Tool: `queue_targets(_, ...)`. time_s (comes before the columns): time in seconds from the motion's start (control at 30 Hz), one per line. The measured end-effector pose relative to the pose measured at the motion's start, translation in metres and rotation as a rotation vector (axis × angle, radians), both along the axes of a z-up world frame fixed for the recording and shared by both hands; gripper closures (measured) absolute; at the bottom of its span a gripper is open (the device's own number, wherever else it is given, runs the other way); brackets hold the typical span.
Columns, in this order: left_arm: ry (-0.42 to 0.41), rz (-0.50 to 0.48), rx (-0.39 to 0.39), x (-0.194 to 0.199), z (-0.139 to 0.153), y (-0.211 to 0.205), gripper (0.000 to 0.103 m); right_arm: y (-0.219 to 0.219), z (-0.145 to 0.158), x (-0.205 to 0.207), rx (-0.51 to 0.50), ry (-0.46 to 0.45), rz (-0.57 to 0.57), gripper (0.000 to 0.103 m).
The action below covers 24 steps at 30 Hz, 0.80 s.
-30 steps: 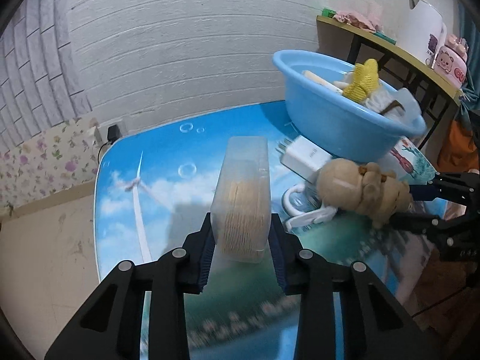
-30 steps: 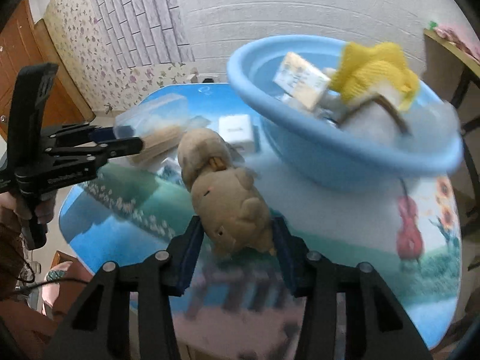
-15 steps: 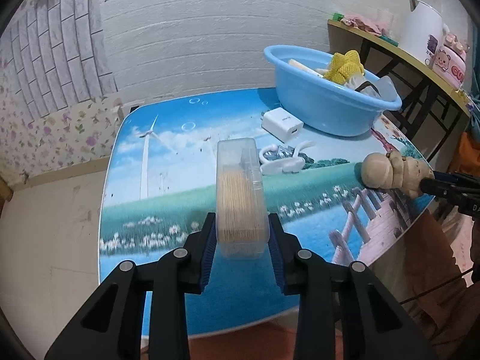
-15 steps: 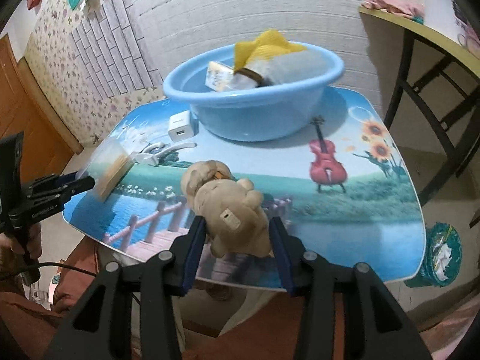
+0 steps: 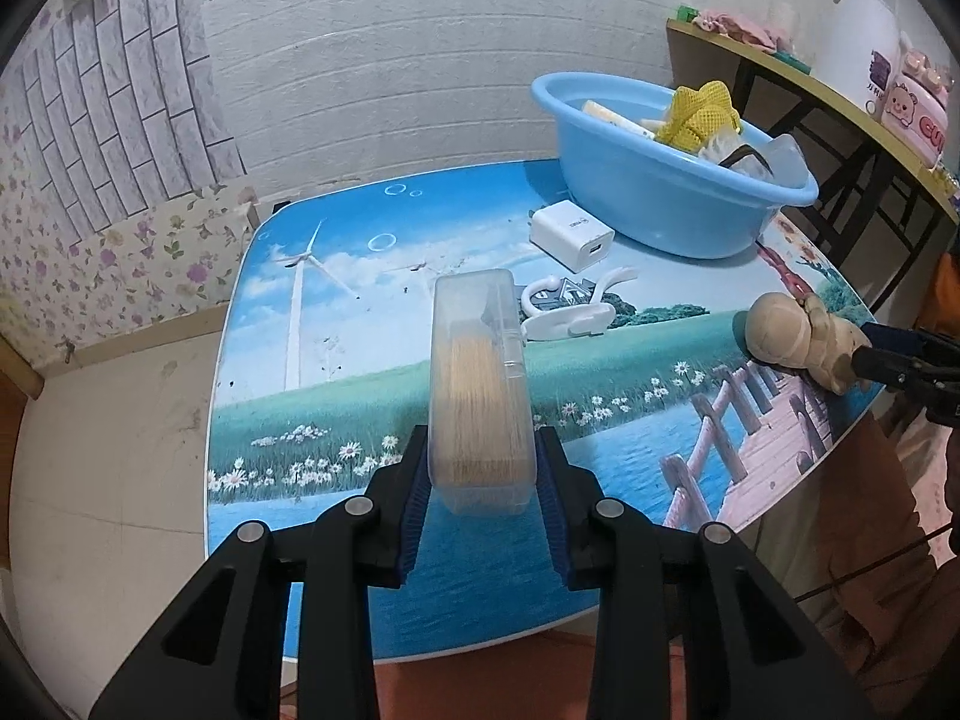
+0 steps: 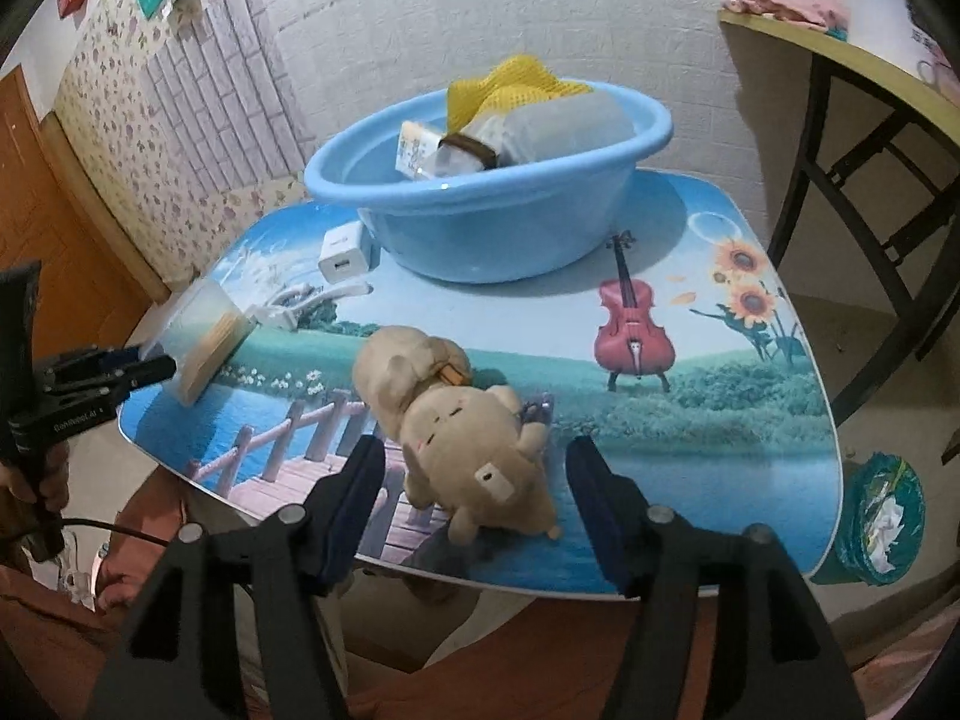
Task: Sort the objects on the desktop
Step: 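Grasp the clear toothpick box with the left tool while the right tool grasps the tan bear plush, then carry the toothpick box and bear plush up over the blue basin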
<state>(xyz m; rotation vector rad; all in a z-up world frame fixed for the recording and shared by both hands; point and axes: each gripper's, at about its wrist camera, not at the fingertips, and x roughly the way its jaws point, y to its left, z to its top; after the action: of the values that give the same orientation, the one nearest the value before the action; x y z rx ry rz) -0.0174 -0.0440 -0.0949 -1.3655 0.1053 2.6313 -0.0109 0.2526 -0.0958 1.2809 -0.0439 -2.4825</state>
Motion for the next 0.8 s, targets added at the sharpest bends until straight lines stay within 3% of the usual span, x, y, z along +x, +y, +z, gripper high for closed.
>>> queue_targets(0.8, -0.074, -0.006, -0.006, -0.029, -0.033, 0.011, 0.070, -0.033, -0.028, -0.022, 0.151, -0.023, 0.103, 0.040)
